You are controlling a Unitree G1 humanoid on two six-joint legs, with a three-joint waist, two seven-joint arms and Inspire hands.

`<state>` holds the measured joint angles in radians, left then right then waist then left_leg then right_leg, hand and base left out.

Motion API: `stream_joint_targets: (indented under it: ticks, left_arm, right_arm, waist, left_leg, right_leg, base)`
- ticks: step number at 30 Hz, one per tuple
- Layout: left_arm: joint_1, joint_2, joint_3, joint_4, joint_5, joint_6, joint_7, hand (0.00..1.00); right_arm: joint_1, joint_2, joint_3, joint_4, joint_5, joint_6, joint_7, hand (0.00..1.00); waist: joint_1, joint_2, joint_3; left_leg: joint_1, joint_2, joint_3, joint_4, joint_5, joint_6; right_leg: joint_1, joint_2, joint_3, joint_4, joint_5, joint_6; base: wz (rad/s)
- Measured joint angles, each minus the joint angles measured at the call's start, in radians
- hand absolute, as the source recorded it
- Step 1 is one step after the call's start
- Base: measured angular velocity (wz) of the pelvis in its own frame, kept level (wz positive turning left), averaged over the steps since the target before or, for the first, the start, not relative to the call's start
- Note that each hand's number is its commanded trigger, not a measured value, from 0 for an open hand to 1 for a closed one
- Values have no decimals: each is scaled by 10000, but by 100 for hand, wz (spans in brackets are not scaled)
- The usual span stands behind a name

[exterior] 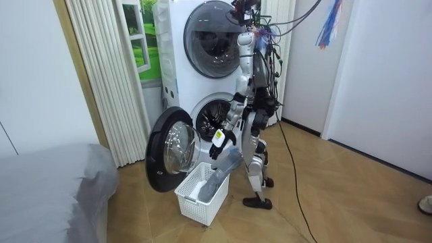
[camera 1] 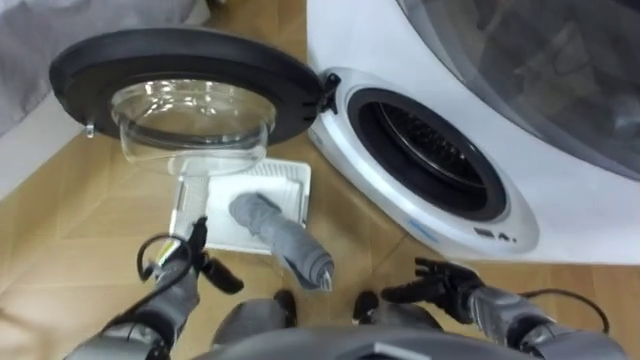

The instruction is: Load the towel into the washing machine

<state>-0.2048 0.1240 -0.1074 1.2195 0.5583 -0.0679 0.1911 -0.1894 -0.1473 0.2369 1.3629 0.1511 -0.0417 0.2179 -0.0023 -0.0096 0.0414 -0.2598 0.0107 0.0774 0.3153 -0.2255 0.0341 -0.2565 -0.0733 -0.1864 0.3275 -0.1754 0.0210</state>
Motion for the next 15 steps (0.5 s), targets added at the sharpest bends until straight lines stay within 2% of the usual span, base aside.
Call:
stream_joint_targets:
  ticks: [1, 2, 3, 4, 8, 12, 13, 15]
  left_arm:
    - [-168, -7, -102, 72, 46, -52, 35, 0]
    - [-501, -41, -176, 200, 78, -101, 92, 0]
    - [-788, -91, -182, 212, 76, -114, 269, 0]
    - [-983, -177, -184, 258, 200, -150, 443, 0]
    - [-1588, -387, -773, 588, 507, -266, 687, 0]
    - [-2175, -337, -1218, 609, 639, -266, 838, 0]
    - [-2260, -308, -1278, 608, 659, -265, 866, 0]
    - [-2614, -261, -1613, 589, 748, -262, 1132, 0]
  right_arm:
    - [-82, -1, 106, -2, 5, -18, -32, 0]
    - [-228, 42, 211, -32, 5, -21, -115, 0]
    - [-378, 107, 318, -79, 9, -29, -201, 0]
    - [-606, 185, 369, -57, 21, -27, -229, 0]
    - [-1083, 372, 573, -22, 97, -49, -273, 0]
    - [-1447, 560, 884, -208, 556, -208, -513, 0]
    - [-1486, 555, 934, -300, 599, -227, -551, 0]
    - [-1631, 488, 1154, -516, 1061, -321, -725, 0]
  waist:
    - [-4, 6, 26]
    - [3, -4, 84]
    - [1, -10, 185]
    - [3, -5, 228]
    - [-244, 114, 350]
    - [-456, 39, 512]
    - [-492, 17, 525]
    - [-505, 21, 536]
  left_leg:
    - [-116, -6, 20, 36, 6, 11]
    - [-366, -12, 39, 149, 18, 31]
    - [-664, -15, 91, 299, 20, 34]
    - [-982, -16, 183, 430, 28, 49]
    - [-1944, -18, 239, 1016, 28, 53]
    - [-3386, 14, 285, 2107, 0, 76]
    - [-3597, 15, 285, 2297, -13, 83]
    - [-4555, 124, 281, 3301, -311, 110]
  right_leg:
    - [-121, -12, 30, 60, -2, -3]
    - [-426, -28, 141, 250, -4, -5]
    - [-763, -49, 193, 433, -4, -5]
    - [-1080, -77, 208, 550, -4, -5]
    - [-2036, -156, 277, 1049, -6, -8]
    - [-3448, -270, 473, 2086, -226, -122]
    - [-3655, -307, 479, 2274, -301, -132]
    - [-4542, -301, 493, 3123, -564, -190]
  base:
    - [0]
    - [-8]
    - [-12]
    - [-11]
    - [-6]
    - [0]
    - [8]
    - [-2]
